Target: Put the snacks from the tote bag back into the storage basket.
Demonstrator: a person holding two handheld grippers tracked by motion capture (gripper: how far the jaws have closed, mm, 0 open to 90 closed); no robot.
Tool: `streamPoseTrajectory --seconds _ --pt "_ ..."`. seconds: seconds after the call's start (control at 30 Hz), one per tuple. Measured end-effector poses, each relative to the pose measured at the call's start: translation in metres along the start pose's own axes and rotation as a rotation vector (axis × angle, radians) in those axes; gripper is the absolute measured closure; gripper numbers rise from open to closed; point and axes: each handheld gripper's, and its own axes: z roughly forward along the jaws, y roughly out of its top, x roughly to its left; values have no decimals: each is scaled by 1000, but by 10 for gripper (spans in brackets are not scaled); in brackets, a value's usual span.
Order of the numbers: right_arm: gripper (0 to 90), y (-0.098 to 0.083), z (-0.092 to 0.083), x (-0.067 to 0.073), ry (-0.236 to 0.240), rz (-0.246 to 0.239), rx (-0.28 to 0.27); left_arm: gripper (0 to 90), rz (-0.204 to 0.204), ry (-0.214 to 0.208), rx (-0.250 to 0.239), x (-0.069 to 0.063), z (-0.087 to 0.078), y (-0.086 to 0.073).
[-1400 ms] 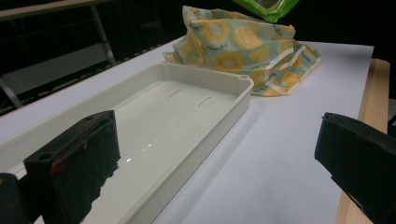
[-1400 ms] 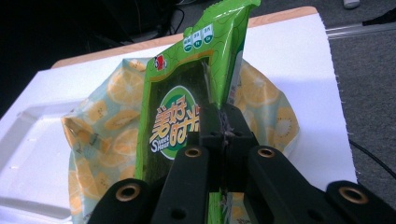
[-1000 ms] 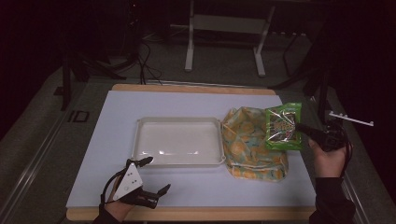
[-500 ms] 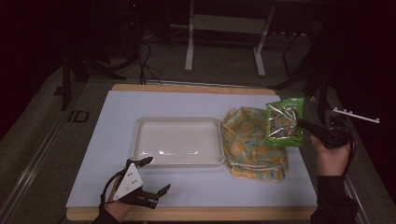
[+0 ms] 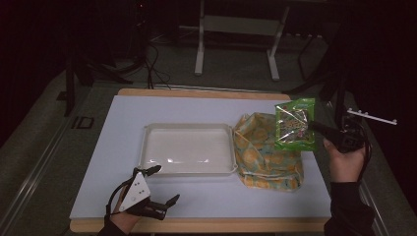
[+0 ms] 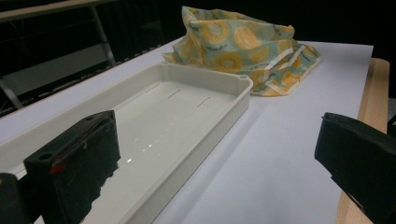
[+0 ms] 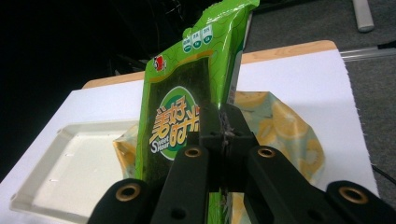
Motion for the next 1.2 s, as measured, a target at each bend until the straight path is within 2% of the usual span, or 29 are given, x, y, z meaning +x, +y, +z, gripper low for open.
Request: streamPoseTrajectory --seconds 0.53,1.03,1.2 --pt "891 2 19 28 38 -28 26 6 4 2 -1 -1 -1 0" --pt "891 -2 45 60 114 -37 55 6 3 5 -6 -1 -2 1" --pt "891 -3 56 74 138 -47 62 6 3 3 -7 -1 -2 0"
